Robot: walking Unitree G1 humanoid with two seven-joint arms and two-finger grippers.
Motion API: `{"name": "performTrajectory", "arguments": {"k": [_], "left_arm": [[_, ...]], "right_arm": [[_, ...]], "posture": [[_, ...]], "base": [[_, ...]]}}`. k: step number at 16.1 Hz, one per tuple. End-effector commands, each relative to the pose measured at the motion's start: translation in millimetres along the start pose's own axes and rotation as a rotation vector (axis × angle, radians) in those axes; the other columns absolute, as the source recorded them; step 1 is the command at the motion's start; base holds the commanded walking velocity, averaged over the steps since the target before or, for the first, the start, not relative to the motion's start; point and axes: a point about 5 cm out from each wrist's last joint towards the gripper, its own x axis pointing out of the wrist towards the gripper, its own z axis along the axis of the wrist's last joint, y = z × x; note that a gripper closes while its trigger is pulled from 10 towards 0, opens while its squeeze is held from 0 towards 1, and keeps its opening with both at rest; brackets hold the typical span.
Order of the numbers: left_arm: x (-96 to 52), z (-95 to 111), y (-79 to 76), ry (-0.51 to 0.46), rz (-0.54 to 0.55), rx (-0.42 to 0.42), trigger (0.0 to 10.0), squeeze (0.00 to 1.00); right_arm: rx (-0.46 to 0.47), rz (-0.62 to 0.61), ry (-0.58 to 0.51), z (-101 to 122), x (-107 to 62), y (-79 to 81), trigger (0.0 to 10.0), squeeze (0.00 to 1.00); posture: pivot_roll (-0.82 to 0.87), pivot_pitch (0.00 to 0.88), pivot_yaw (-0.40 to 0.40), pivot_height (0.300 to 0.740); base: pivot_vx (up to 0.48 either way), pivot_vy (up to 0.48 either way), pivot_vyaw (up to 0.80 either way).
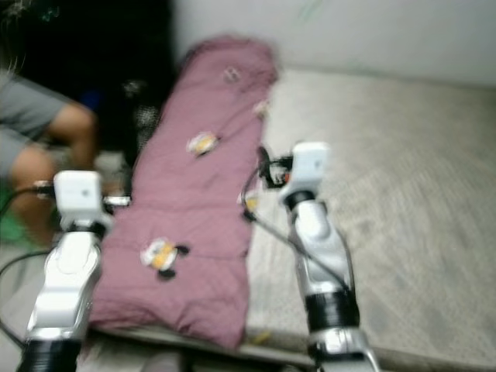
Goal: Clean up the room
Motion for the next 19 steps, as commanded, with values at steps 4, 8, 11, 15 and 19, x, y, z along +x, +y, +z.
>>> {"name": "performTrajectory", "arguments": {"k": [4,8,11,15,19], "left_arm": [[-0.2,-1.2,-7.6,0.019,-0.023,0.001,10.0,0.0],[0.0,-1.6,-5.8,0.025,-0.006,0.001,10.0,0.0],[0.7,-4.1,-6.2,0.045,-0.005,0.02,10.0,0.0],[-1.1,-4.1,-6.4,0.037,-0.007,0.005,10.0,0.0],[-0.6,-2.4,-7.8,0.026,-0.026,0.018,10.0,0.0]], "right_arm": [[-0.007,-0.036,0.004,-0.2,-2.3,-10.1,10.0,0.0],[-0.007,-0.034,0.002,0.6,-1.4,-9.0,10.0,0.0],[-0.006,-0.032,0.003,0.2,-1.2,-7.4,10.0,0.0],[-0.005,-0.036,0.012,-2.5,-3.4,-7.0,10.0,0.0],[-0.011,-0.042,0.012,-2.5,-3.6,-7.9,10.0,0.0]], "posture": [[0.04,0.0,0.015,0.74],[0.05,0.0,0.009,0.74],[0.05,0.0,0.006,0.74],[0.04,0.0,0.005,0.74],[0.04,0.0,0.006,0.74]], "base": [[0.0,0.48,0.0],[0.0,0.48,0.0],[0.0,0.0,0.0],[0.0,0.0,0.0],[0.0,0.0,0.0]]}}
